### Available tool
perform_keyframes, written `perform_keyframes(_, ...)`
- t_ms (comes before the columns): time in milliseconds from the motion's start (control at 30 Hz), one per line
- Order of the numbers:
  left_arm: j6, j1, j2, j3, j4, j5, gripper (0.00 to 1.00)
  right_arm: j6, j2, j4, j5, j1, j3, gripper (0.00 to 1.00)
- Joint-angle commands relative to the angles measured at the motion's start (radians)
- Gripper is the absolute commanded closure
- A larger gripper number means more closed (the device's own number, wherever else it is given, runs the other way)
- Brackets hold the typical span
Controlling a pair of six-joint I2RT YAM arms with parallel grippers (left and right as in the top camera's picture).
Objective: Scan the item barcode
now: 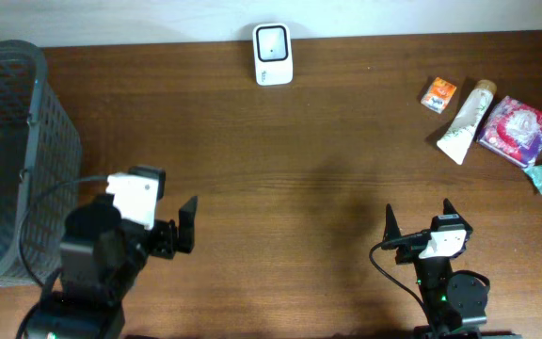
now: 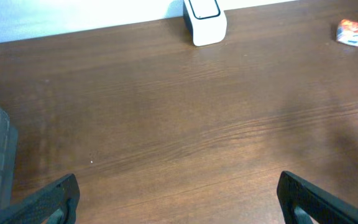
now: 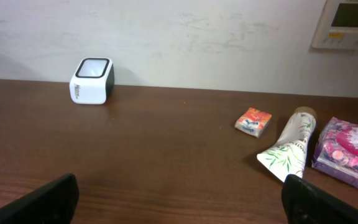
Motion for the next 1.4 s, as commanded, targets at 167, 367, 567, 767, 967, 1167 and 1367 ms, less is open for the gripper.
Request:
perform_keyframes(167, 0.188, 0.026, -0.369, -0.597, 0.539, 0.011, 0.01, 0.002, -0.008, -0.003, 0.002, -0.002, -0.009, 0.01)
perform_keyframes(367, 0.191, 0.095, -0.524, -0.858, 0.828, 0.012, 0.01, 0.002, -0.008, -0.002, 0.002, -0.002, -0.009, 0.01)
perform_keyframes(567, 0.179, 0.129, -0.695, -0.935, 0.850, 0.016, 0.01, 0.002, -0.008, -0.002, 0.002, -0.002, -0.009, 0.01)
perform_keyframes(767, 0.021, 0.172, -0.728, -0.935, 0.721, 0.019, 0.01, 0.002, -0.008, -0.003, 0.002, -0.002, -0.009, 0.01)
perform_keyframes(967, -0.052, 0.178, -0.729, -0.935, 0.721, 0.034, 0.01, 0.002, -0.008, -0.003, 0.002, -0.002, -0.009, 0.01)
perform_keyframes(1167, -0.011, 0.186, -0.729, -0.935, 0.712, -0.020, 0.01, 0.002, -0.008, -0.003, 0.002, -0.002, -0.009, 0.01)
perform_keyframes(1367, -0.012, 0.185, -0.728, -0.935, 0.713, -0.121, 0.01, 0.002, -0.008, -0.002, 0.002, -0.002, -0.009, 0.01)
